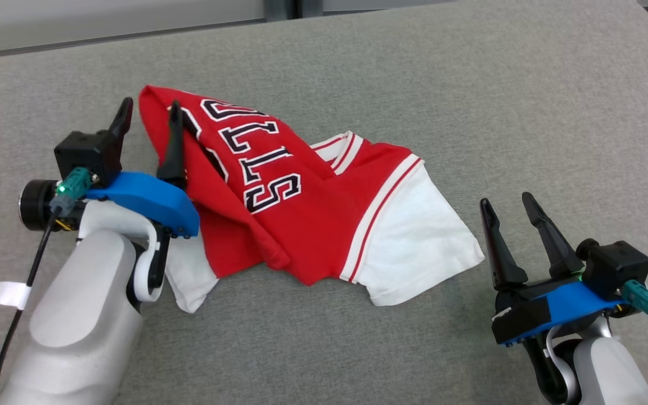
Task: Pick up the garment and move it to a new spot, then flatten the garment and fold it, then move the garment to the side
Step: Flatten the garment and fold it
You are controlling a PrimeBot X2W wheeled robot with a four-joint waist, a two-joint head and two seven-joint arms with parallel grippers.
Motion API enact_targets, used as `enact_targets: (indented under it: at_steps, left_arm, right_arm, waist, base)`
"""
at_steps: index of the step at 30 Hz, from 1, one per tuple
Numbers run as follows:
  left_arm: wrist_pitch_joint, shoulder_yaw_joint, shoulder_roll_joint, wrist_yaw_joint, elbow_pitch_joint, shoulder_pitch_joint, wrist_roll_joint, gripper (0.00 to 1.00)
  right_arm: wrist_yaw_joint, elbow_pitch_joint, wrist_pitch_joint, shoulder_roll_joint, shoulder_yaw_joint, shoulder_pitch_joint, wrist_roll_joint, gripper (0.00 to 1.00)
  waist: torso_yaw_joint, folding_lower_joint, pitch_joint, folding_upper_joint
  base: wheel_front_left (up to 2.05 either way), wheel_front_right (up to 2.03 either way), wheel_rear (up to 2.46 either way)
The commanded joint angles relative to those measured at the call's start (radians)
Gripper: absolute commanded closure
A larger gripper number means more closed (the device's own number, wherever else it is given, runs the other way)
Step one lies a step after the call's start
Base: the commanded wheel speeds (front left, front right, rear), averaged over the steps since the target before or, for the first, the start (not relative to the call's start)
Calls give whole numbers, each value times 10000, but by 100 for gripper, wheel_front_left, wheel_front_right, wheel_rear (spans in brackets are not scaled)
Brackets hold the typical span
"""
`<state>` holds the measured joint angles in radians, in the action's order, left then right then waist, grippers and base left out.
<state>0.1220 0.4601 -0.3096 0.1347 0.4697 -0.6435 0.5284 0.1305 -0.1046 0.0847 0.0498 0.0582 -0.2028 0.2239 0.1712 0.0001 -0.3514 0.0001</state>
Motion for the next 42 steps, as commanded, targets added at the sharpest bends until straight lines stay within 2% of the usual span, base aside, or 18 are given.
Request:
enact_targets:
  at_steps: [1, 5, 9, 12, 18, 27, 35, 42]
  left_arm:
    - [228, -5, 97, -146, 298, -94, 81, 0]
    - [517, 61, 359, -420, 518, 388, 363, 0]
    - [588, 233, 571, -577, 63, 1086, 578, 0]
    - [465, 345, 578, -500, -343, 1546, 616, 0]
    - [-696, 1023, 679, -196, -2040, 3140, 918, 0]
    - [-2060, 1314, 966, 110, -2206, 3802, 1579, 0]
    - [-2073, 1157, 1084, -42, -2170, 3626, 1941, 0]
    - [-1811, 1030, 929, 156, -2248, 3407, 1729, 0]
  right_arm:
    - [5, 8, 23, 13, -72, -132, -91, 0]
    - [5, 19, -91, 13, -119, -87, -194, 0]
    - [5, 54, -173, 14, -186, 94, -264, 0]
    - [5, 52, -217, 13, -169, 173, -302, 0]
    - [5, 88, -314, 13, -8, 388, -289, 0]
    - [5, 103, -303, 14, 207, 399, -218, 0]
    - [5, 48, -180, 13, 160, 353, -131, 0]
    - [5, -62, -92, 14, 166, 307, -74, 0]
  waist:
    - [-150, -1, 53, -1]
    - [-445, -1, 290, -1]
    - [-795, -1, 625, -1]
    - [-938, -1, 817, -1]
    - [-1238, -1, 1262, -1]
    - [-1052, -1, 1198, -1]
    - [-779, -1, 1005, -1]
    - [-723, -1, 957, -1]
  base:
    - [0, 0, 0]
    - [0, 0, 0]
    - [0, 0, 0]
    - [0, 0, 0]
    - [0, 0, 0]
    - [0, 0, 0]
    - [0, 0, 0]
    - [0, 0, 0]
